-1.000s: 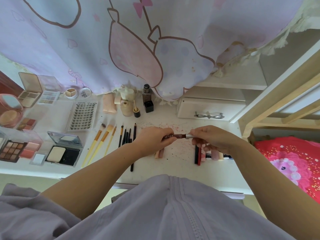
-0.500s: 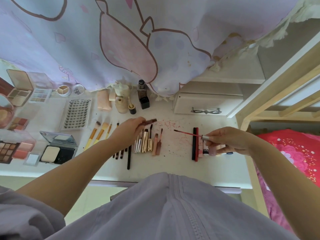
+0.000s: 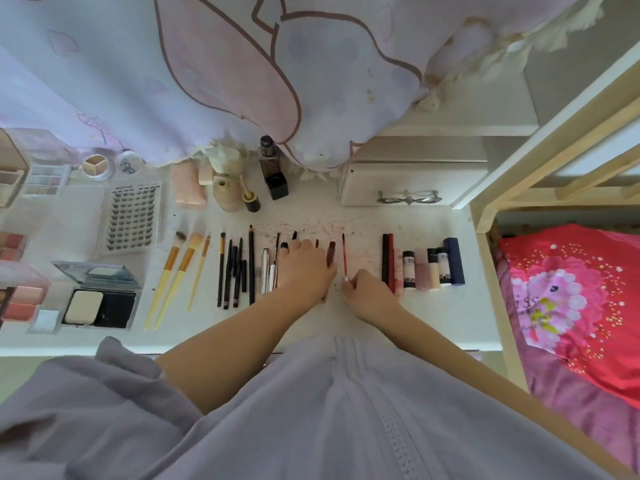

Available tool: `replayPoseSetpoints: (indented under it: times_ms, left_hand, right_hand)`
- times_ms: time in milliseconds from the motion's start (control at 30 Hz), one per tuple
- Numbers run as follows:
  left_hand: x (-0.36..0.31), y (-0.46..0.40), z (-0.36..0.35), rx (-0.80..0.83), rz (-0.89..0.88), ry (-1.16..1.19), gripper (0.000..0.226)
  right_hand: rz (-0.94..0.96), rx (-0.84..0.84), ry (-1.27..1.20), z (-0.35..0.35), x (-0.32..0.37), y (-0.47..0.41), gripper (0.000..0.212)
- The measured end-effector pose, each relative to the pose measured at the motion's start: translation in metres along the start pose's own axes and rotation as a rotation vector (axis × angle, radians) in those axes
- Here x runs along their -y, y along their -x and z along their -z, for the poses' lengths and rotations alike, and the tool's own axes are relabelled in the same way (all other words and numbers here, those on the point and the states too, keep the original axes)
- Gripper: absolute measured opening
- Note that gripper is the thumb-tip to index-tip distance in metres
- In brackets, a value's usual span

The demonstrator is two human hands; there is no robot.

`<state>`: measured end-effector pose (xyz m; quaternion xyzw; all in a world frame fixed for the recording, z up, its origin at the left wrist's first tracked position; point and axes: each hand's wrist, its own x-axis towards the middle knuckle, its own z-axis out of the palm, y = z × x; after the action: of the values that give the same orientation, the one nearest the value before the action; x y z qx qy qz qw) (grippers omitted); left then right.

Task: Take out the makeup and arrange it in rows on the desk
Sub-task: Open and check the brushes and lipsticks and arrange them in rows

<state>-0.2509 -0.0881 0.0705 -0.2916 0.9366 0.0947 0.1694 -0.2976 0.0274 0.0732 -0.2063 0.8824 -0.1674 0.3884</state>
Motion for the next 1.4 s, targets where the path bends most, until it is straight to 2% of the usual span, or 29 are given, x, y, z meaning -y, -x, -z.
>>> replayPoseSetpoints:
  times_ms: [100,333,500,600,667,767,933,1067,1200,1300,1400]
  left_hand:
    - [0.001,-0.002,-0.003,0.009,-0.022,-0.075,0.045]
    - [0.007,0.0,-0.007,0.01,-0.046,-0.075,0.046]
    - [-0.009,0.002,0.003,-0.133,-0.168,0.042,0.037]
    - [-0.043,0.002,0.003,-0.111,-0.266,0.118,0.034]
    - [-0.065,-0.002,-0.003,-0.05,-0.257,0.131,0.034]
    - [-0.085,-0.011,-0.016,0.013,-0.164,0.116,0.036]
    - [-0.096,-0.021,-0.023,0.017,-0.019,0.183,0.03]
    - [-0.097,-0.019,-0.015,0.034,0.063,0.38,0.026]
    - [-0.085,-0.006,-0.004,0.004,-0.017,0.618,0.019]
    - [-0.072,0.005,0.006,-0.019,-0.119,0.623,0.016]
    - [-0.067,0.01,0.014,-0.026,-0.201,0.562,0.024]
  right_hand:
    - [-0.018,-0.002,-0.02,-0.012,0.003,-0.004,0.033]
    - [0.056,0.001,0.208,-0.011,0.004,-0.011,0.038]
    - [0.042,-0.109,0.194,0.047,-0.014,-0.023,0.027]
    - [0.049,-0.144,0.1,0.082,-0.028,-0.039,0.025]
    - [0.062,-0.14,0.097,0.094,-0.03,-0.05,0.026]
    - [0.061,-0.095,0.118,0.1,-0.029,-0.062,0.026]
    - [0.104,-0.033,0.182,0.099,-0.032,-0.076,0.02]
    - [0.129,-0.032,0.176,0.104,-0.032,-0.08,0.036]
    - [0.179,0.067,0.12,0.119,-0.025,-0.067,0.049]
    - [0.2,0.225,0.037,0.13,-0.02,-0.048,0.043]
    - [0.188,0.331,-0.065,0.135,-0.016,-0.028,0.039]
